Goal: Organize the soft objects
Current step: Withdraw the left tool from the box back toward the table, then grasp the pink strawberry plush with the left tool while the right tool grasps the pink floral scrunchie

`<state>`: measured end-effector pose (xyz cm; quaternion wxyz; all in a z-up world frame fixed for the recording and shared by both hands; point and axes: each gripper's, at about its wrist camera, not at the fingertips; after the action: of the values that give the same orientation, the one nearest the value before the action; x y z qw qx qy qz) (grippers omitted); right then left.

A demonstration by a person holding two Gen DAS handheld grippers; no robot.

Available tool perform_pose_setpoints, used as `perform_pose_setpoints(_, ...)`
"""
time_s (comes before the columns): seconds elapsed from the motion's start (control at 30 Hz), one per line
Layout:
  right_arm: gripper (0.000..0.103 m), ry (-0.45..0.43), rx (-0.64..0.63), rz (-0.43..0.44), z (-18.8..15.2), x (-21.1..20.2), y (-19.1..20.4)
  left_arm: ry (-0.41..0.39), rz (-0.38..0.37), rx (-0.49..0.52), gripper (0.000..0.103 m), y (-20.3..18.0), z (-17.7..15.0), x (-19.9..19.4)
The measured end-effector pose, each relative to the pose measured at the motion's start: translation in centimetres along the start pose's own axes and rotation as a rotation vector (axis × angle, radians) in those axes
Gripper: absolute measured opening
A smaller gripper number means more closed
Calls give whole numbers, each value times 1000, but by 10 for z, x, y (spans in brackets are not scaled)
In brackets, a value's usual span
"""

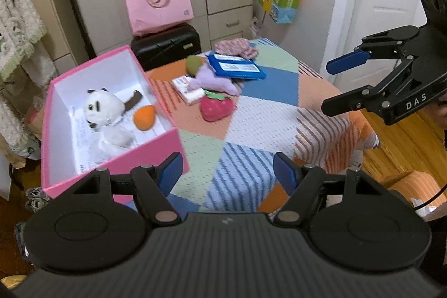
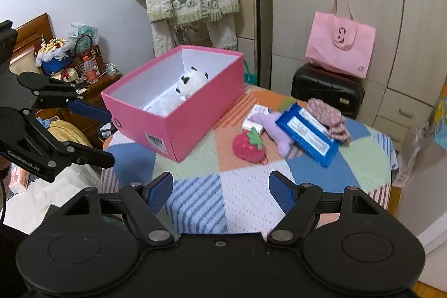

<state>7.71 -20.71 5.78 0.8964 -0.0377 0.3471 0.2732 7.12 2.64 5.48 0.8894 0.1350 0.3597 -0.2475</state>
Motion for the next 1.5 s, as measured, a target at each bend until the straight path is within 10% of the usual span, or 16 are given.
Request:
perform_pose_setpoints(0.73, 80, -172, 29, -27, -14, 32, -81, -100, 1, -118, 71, -33, 23, 101)
perform_pose_setpoints(1.5, 85, -175, 235, -74, 33, 159, -198, -122, 201, -203, 71, -15, 38, 220)
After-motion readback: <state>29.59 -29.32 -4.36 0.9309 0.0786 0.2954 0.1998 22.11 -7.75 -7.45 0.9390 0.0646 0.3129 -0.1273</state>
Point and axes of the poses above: each gripper's, at about its wrist camera, not at the fingertips, and x roughly the way its jaws point, y to its left, z to its top, and after that the axes turned 2 degrees about z, right-handed
